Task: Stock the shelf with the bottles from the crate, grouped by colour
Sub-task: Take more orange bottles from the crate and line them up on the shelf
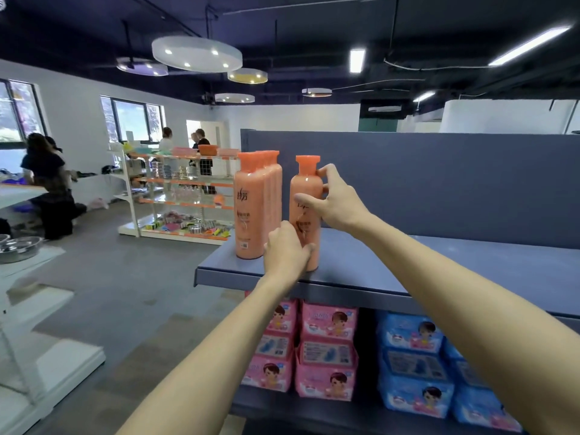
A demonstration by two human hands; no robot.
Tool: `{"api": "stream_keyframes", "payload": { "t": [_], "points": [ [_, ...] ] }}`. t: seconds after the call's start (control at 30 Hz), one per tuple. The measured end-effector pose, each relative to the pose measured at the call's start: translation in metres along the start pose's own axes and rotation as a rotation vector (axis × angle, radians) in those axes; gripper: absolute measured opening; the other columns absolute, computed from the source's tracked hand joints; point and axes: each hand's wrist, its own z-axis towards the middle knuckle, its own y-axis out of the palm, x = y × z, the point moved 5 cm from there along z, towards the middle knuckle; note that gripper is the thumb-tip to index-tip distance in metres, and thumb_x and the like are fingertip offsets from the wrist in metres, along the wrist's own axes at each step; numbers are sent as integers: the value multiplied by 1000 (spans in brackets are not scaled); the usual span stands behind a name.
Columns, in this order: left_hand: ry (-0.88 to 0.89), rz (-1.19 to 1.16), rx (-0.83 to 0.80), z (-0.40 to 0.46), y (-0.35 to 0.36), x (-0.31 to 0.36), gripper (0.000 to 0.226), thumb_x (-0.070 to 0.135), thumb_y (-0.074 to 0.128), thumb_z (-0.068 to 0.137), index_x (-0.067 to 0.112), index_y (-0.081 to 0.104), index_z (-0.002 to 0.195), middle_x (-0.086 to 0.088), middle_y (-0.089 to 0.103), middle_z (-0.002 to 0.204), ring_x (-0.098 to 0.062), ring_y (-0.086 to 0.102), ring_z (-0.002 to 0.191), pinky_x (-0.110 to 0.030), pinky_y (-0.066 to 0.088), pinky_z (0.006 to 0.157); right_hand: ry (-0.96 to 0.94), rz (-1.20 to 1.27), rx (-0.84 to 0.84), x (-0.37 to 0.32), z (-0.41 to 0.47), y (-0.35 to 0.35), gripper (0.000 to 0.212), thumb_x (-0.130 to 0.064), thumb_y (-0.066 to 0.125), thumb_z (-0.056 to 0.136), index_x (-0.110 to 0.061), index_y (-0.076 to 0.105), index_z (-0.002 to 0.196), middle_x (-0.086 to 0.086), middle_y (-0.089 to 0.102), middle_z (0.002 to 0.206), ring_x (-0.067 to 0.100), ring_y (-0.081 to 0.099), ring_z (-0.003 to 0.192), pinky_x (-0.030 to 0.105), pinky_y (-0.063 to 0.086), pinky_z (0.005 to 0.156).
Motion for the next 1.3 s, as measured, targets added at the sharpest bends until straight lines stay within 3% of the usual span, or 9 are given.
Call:
{"api": "stream_keyframes", "payload": {
  "t": [0.13, 0.23, 0.4, 0.6, 0.73, 0.83, 1.0, 1.3],
  "points": [
    [-7, 4, -17, 24, 12, -4, 38, 29, 70, 88, 5, 52, 112, -15, 61, 118, -37, 55, 114, -42, 42, 90, -6, -83, 3, 13, 28, 10, 50, -42, 72, 87, -23, 40, 120, 3, 65, 106, 12, 64, 84, 23, 51, 54],
    [-34, -3, -27, 42, 21, -9, 38, 25, 67, 90, 2, 50, 115, -18, 59, 121, -40, 53, 116, -43, 43, 91, -29, -133, -29, 25, 48, 17, 57, -36, 77, 85, -20, 40, 125, 4, 65, 105, 14, 63, 85, 18, 45, 54],
    [-76, -22, -48, 73, 37, -13, 40, 20, 62, 94, -1, 47, 124, -22, 53, 128, -44, 50, 119, -44, 43, 92, -21, -156, -27, 44, 84, 27, 58, -34, 78, 84, -20, 40, 125, 0, 64, 97, 4, 59, 76, 19, 42, 55],
    [-87, -15, -26, 107, 57, -19, 38, 17, 60, 94, -3, 46, 123, -23, 54, 127, -45, 52, 118, -44, 44, 91, -18, -180, -11, 63, 119, 36, 59, -33, 77, 85, -18, 38, 127, 0, 62, 94, 9, 58, 74, 20, 41, 53],
    [-104, -8, -21, 126, 69, -23, 37, 14, 57, 96, -5, 45, 125, -23, 53, 127, -43, 52, 118, -43, 45, 88, -37, -204, 6, 75, 138, 43, 61, -34, 77, 84, -18, 39, 128, 6, 60, 110, 22, 62, 92, 31, 51, 72],
    [-110, -3, -14, 140, 76, -25, 36, 12, 56, 96, -5, 44, 125, -23, 53, 127, -42, 53, 118, -43, 47, 87, -40, -203, 35, 83, 150, 48, 63, -36, 80, 80, -19, 40, 126, 14, 55, 117, 27, 63, 95, 39, 54, 84],
    [-104, 33, 14, 155, 88, -29, 37, 9, 58, 94, -5, 43, 125, -22, 57, 125, -42, 56, 116, -44, 49, 87, -33, -225, 46, 92, 164, 49, 64, -35, 79, 82, -18, 40, 130, 12, 54, 116, 25, 60, 98, 29, 45, 77],
    [-86, 86, 34, 173, 100, -34, 41, 9, 60, 94, -4, 42, 128, -21, 55, 127, -41, 57, 116, -43, 49, 89, -34, -254, 77, 98, 181, 53, 63, -33, 81, 80, -17, 42, 128, 10, 54, 117, 25, 59, 101, 33, 49, 81]
  ]
}}
